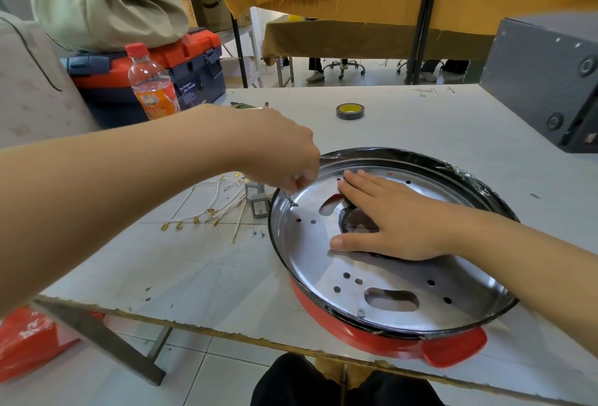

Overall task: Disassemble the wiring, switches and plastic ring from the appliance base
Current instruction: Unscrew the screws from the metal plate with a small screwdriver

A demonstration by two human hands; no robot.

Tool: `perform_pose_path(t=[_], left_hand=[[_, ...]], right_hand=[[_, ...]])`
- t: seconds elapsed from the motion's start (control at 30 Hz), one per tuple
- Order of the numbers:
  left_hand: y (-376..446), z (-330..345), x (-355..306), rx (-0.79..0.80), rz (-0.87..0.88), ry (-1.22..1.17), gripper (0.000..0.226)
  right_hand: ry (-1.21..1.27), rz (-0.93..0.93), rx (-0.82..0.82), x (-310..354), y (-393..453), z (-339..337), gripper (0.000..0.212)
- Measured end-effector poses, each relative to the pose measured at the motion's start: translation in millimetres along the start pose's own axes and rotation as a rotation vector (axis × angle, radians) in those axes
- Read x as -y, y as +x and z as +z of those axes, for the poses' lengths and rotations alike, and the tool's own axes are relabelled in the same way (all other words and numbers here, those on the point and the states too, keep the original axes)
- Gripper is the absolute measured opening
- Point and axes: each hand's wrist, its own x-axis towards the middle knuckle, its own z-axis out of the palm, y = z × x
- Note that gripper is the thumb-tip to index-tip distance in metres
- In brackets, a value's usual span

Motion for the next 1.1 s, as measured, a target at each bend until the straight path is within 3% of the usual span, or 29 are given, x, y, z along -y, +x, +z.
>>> perform_pose_path(t=[0.23,0.47,0.57,0.7,0.97,1.1], left_hand=[[11.0,-4.7,-13.7,0.092,-0.028,0.051,0.021],[15.3,-11.8,-21.8,0.13,-0.07,0.103,0.012],[15.7,-11.2,-22.5,0.121,-0.083,0.129,0.02],[17.6,-1.8,-23.7,0.091,-0.052,0.208,0.008],[16.9,6.4,-16.5,0.055,-0.026,0.169,0.007],[15.5,3.5,-16.6,-0.001,-0.064,0.212,0.019]], right_hand=[[0.004,0.0,0.003,-0.7,0.9,0.6,0.12],[-0.004,-0.012,-0.002,-1.9,2.2,2.5,0.118],[0.002,-0.013,-0.003,-2.1,2.1,2.6,0.119],[0.01,-0.012,-0.003,-2.2,2.0,3.0,0.121],[0.0,-0.013,-0.002,-2.9,3.0,3.1,0.12],[-0.002,-0.015,-0.005,-2.6,2.5,3.2,0.12]])
